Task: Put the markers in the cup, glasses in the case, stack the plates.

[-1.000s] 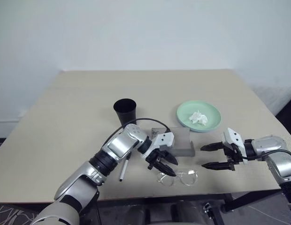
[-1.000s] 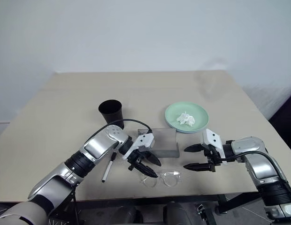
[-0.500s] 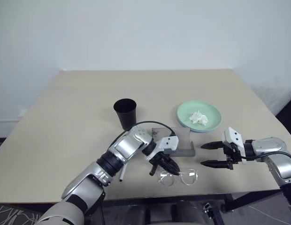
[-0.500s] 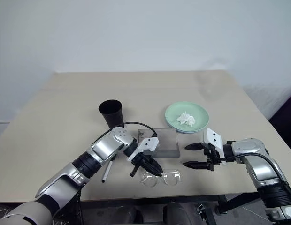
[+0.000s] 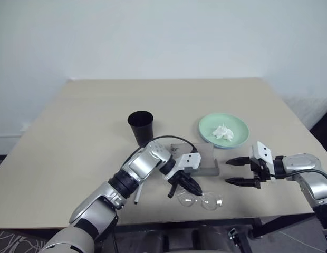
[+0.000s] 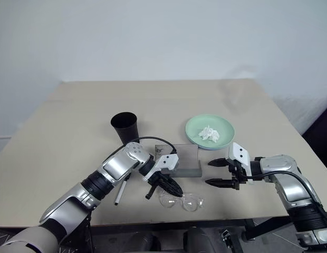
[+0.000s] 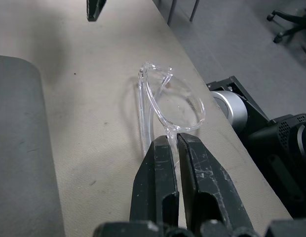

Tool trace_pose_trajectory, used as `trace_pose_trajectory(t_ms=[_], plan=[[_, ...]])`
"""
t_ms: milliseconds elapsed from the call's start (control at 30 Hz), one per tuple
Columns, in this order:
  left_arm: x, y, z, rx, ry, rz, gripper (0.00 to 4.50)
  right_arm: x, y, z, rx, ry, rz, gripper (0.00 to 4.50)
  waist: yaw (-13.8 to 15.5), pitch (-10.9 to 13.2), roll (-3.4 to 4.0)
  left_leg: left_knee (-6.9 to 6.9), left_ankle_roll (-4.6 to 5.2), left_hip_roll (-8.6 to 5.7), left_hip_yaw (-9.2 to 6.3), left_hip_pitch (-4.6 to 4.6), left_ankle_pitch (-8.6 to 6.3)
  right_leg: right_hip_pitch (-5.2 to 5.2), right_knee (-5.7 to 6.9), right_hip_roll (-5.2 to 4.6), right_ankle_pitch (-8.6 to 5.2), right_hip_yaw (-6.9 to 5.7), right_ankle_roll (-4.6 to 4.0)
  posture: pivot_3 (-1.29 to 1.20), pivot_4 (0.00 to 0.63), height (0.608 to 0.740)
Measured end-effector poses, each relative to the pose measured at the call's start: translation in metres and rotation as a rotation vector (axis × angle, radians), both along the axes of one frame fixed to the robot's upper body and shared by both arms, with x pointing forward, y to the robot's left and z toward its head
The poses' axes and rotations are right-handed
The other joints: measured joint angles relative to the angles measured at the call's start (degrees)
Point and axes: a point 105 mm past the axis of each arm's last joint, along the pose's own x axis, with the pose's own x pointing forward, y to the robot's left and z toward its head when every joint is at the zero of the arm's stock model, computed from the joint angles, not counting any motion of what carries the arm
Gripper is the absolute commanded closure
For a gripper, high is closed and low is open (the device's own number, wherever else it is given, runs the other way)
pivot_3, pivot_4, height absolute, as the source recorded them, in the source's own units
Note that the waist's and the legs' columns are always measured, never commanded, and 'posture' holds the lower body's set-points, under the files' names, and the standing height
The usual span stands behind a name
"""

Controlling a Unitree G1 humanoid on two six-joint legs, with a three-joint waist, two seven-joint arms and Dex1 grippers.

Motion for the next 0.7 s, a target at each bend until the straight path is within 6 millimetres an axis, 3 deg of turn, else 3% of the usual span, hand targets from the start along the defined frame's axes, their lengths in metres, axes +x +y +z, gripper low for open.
trace_pose_trajectory(t_ms=[200, 500, 700], plan=[[0.006, 0.002, 0.013, -0.049, -0.001, 0.037, 4.48, 0.004, -0.004, -0.002, -0.001, 0.005, -0.021, 0.9, 0.0, 0.0, 0.0, 0.0, 0.0, 0.0, 0.0, 0.0, 0.0, 0.0, 0.0, 0.0, 0.0, 0.01, 0.0, 0.0, 0.0, 0.74], [0.012, 0.002, 0.037, -0.142, -0.015, 0.081, 4.48, 0.025, -0.017, 0.006, 0.002, -0.036, -0.09, 0.9, 0.0, 0.0, 0.0, 0.0, 0.02, 0.0, 0.0, 0.0, -0.01, 0.0, 0.01, 0.0, 0.01, 0.01, 0.0, 0.0, 0.0, 0.74], [0.032, 0.005, 0.062, -0.182, -0.129, 0.14, 4.48, 0.039, -0.029, 0.01, -0.023, -0.067, -0.149, 0.9, 0.0, 0.0, 0.0, 0.01, 0.03, -0.01, 0.01, 0.01, -0.01, 0.01, 0.02, 0.0, 0.01, 0.02, 0.01, 0.0, 0.0, 0.74]])
